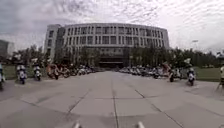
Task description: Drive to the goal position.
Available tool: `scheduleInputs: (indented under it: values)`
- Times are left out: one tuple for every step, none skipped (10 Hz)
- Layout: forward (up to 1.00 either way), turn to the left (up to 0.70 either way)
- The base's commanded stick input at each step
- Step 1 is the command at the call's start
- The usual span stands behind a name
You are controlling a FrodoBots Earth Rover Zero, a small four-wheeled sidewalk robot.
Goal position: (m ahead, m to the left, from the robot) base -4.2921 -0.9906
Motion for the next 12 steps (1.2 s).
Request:
scheduleInputs:
  values:
    - [0.00, -0.70]
    - [0.00, -0.70]
    - [0.00, -0.70]
    - [0.00, -0.70]
    - [0.00, -0.70]
    - [0.00, -0.70]
    - [0.00, -0.70]
    - [0.00, -0.70]
    - [0.00, -0.70]
    - [0.00, -0.70]
    - [0.00, -0.70]
    - [0.00, -0.70]
